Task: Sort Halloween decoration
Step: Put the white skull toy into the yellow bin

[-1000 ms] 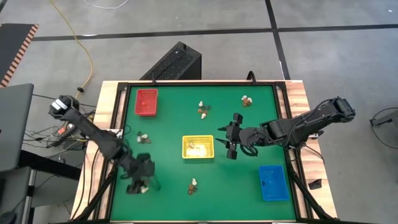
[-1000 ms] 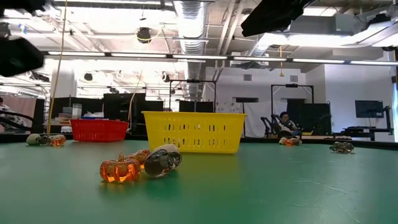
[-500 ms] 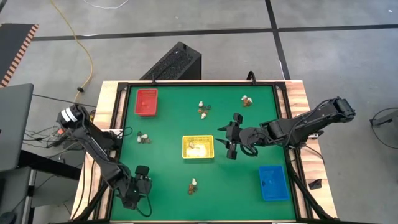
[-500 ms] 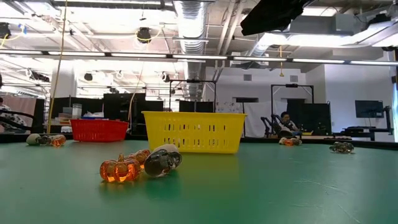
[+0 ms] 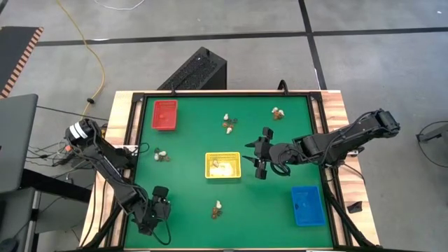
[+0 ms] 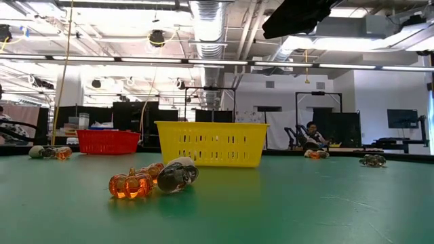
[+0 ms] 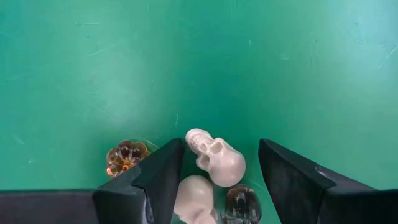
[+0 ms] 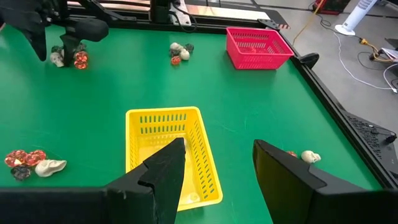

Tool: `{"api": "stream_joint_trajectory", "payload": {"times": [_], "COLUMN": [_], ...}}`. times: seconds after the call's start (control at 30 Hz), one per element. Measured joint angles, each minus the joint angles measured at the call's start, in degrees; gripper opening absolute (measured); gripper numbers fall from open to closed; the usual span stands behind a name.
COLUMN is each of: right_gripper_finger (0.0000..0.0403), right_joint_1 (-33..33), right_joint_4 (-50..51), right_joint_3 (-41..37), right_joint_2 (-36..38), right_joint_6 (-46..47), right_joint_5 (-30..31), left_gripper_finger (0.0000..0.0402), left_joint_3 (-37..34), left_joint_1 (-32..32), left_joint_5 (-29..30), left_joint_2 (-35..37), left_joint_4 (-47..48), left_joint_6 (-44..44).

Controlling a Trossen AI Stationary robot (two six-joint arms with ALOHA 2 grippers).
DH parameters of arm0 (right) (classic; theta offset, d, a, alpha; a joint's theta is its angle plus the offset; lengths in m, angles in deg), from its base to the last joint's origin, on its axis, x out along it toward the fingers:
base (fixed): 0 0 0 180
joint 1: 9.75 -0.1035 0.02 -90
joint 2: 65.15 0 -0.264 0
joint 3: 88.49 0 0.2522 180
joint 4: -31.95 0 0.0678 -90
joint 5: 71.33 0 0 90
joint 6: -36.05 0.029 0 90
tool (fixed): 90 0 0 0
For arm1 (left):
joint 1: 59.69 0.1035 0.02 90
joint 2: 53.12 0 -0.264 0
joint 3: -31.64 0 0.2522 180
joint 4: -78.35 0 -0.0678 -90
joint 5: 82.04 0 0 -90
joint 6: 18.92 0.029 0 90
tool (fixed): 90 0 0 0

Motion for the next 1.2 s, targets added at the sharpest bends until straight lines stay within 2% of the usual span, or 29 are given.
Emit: {"api": "stream_joint_trajectory", "payload": {"times": [0.43, 0.7, 0.83, 0.97, 1.03, 1.1, 1.2], "right_gripper_finger": [0.0218, 0.0218, 0.0218, 0.0218, 0.0218, 0.0218, 0.0218], "right_joint_1": [0.00, 0.00, 0.00, 0.00, 0.00, 0.00, 0.00], "right_joint_4": [0.01, 0.01, 0.00, -0.01, -0.03, 0.03, 0.21], "right_joint_3": [0.00, 0.00, 0.00, 0.00, 0.00, 0.00, 0.00], "right_joint_2": [0.00, 0.00, 0.00, 0.00, 0.00, 0.00, 0.00], "right_joint_6": [-0.09, -0.07, -0.07, -0.07, 0.01, 0.75, 1.38], "right_joint_5": [-0.01, -0.01, 0.00, -0.01, -0.01, -0.01, -0.01], "left_gripper_finger": [0.0089, 0.0068, 0.0070, 0.0070, 0.0070, 0.0070, 0.0070], "left_joint_3": [0.00, 2.70, 6.35, 9.08, 9.02, 8.28, 6.96], "left_joint_1": [0.02, 1.35, 3.35, 6.71, 10.03, 14.72, 23.02], "left_joint_5": [0.31, -1.09, 2.45, 14.67, 18.77, 18.61, 15.15], "left_joint_2": [-0.02, 1.00, 4.35, 8.51, 9.83, 10.23, 9.26], "left_joint_4": [0.23, 0.14, 0.09, -1.05, -3.28, -6.93, -11.89], "left_joint_6": [2.06, 4.20, 10.40, 21.39, 27.39, 32.81, 38.00]}}
